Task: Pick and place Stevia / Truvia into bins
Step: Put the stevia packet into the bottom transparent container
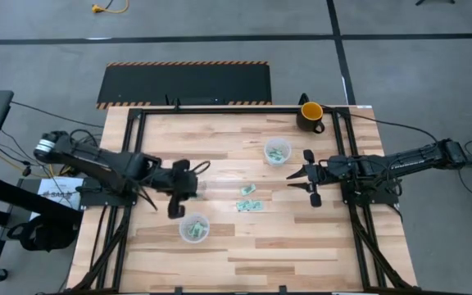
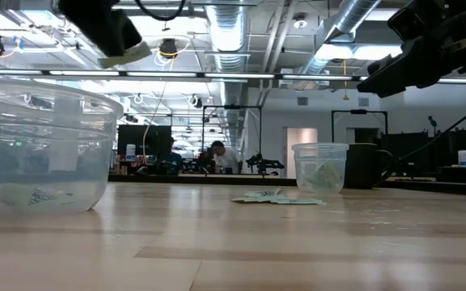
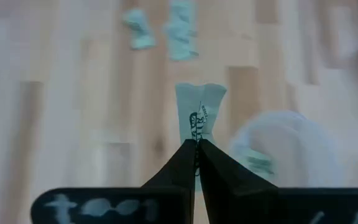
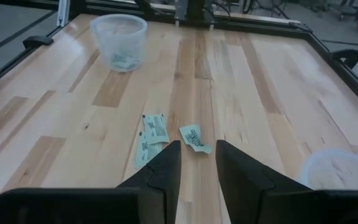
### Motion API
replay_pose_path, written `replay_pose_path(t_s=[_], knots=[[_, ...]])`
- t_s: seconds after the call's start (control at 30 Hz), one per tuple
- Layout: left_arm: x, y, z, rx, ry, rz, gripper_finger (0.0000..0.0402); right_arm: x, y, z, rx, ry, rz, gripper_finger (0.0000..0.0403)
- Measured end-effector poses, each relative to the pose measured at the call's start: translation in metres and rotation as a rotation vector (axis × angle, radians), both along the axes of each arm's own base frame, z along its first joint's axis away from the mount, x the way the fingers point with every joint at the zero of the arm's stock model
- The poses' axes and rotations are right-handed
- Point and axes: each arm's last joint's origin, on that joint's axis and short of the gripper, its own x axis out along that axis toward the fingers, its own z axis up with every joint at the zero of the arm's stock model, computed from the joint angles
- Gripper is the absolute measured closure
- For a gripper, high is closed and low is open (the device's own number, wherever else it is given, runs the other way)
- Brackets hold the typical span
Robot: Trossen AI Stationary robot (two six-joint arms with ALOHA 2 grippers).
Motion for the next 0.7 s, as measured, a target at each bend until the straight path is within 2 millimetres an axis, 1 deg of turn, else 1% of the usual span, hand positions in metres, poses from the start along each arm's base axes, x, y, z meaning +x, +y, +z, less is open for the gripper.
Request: replay_pose_path(t_s=[0.13, 0.4, 0.47, 0.7], knots=[[-0.004, -0.011, -0.012, -0.096, -0.017, -0.098, 0.0401, 0.0, 0.0, 0.0, 0.0, -0.001, 0.0, 0.031], [-0.008, -0.032, -0.016, -0.224, -0.011, -0.254, 0.0401, 0.0, 0.0, 0.0, 0.021, -0.003, -0.009, 0.031], [-0.006, -0.035, -0.019, -0.249, -0.01, -0.253, 0.0401, 0.0, 0.0, 0.0, 0.025, -0.003, -0.01, 0.031], [-0.006, -0.035, -0.032, -0.223, 0.045, -0.228, 0.0397, 0.0, 0.0, 0.001, 0.026, -0.004, -0.011, 0.031]])
